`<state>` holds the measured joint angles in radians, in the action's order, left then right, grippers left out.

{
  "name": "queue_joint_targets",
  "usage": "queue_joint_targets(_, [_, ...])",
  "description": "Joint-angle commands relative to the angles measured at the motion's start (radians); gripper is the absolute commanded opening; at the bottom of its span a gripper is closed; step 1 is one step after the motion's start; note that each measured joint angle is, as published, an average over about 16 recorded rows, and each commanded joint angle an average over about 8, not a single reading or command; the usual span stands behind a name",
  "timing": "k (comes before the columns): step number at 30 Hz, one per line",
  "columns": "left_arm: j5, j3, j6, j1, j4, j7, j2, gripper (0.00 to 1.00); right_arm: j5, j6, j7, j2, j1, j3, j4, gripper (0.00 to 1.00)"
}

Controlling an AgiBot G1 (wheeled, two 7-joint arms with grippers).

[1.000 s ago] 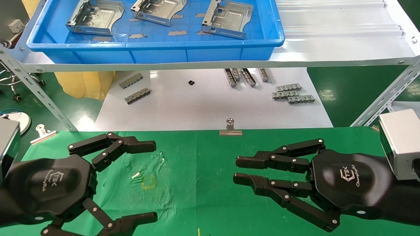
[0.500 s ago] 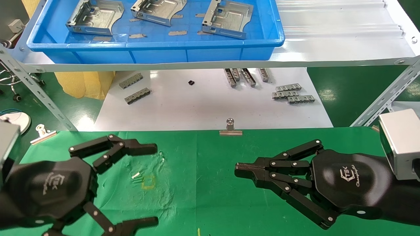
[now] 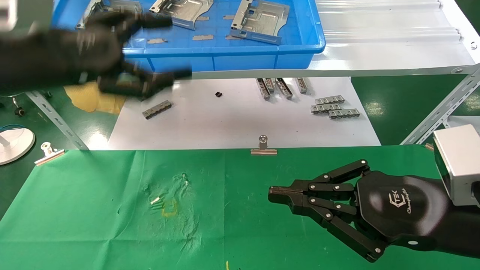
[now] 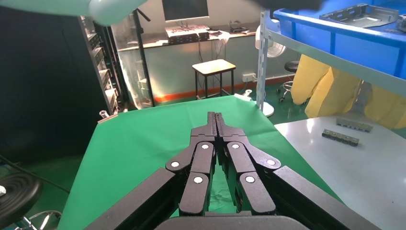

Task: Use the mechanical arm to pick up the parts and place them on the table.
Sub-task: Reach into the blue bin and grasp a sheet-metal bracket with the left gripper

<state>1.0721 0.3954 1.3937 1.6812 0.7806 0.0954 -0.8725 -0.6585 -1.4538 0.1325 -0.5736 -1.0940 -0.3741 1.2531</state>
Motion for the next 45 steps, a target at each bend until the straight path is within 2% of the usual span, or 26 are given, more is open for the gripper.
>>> queue_joint_targets(1, [0.054,0.023,-0.005,0.089,-0.109,-0.030,-0.048,1.00,0.000,0.000,0.000,0.000,0.000,0.000,0.000,0.00])
queue_joint_targets(7, [0.160,0.057,-0.208,0.253,-0.393,-0.084,-0.186,1.00,0.000,0.000,0.000,0.000,0.000,0.000,0.000,0.00])
queue_joint_targets(13, [0.224,0.083,-0.411,0.343,-0.583,-0.103,-0.306,1.00,0.000,0.000,0.000,0.000,0.000,0.000,0.000,0.02])
queue_joint_targets(14, [0.232,0.087,-0.436,0.353,-0.608,-0.102,-0.321,1.00,0.000,0.000,0.000,0.000,0.000,0.000,0.000,0.10])
queue_joint_targets(16, [0.247,0.095,-0.483,0.370,-0.653,-0.098,-0.350,1.00,0.000,0.000,0.000,0.000,0.000,0.000,0.000,0.35])
queue_joint_targets(17, [0.253,0.099,-0.501,0.376,-0.673,-0.094,-0.362,0.93,0.000,0.000,0.000,0.000,0.000,0.000,0.000,0.47])
queue_joint_targets(20, [0.268,0.109,-0.550,0.391,-0.722,-0.078,-0.392,0.58,0.000,0.000,0.000,0.000,0.000,0.000,0.000,0.85])
queue_joint_targets(21, [0.271,0.111,-0.563,0.394,-0.736,-0.070,-0.400,0.45,0.000,0.000,0.000,0.000,0.000,0.000,0.000,0.95])
queue_joint_targets(22, [0.273,0.112,-0.576,0.396,-0.748,-0.062,-0.407,0.33,0.000,0.000,0.000,0.000,0.000,0.000,0.000,1.00])
queue_joint_targets(24, [0.276,0.114,-0.596,0.399,-0.768,-0.045,-0.420,0.08,0.000,0.000,0.000,0.000,0.000,0.000,0.000,1.00])
queue_joint_targets(26, [0.277,0.115,-0.614,0.400,-0.783,-0.028,-0.430,0.00,0.000,0.000,0.000,0.000,0.000,0.000,0.000,1.00])
queue_joint_targets(36, [0.303,0.132,-0.670,0.401,-0.810,0.036,-0.452,0.00,0.000,0.000,0.000,0.000,0.000,0.000,0.000,1.00])
queue_joint_targets(45, [0.334,0.154,-0.671,0.404,-0.801,0.066,-0.450,0.00,0.000,0.000,0.000,0.000,0.000,0.000,0.000,1.00])
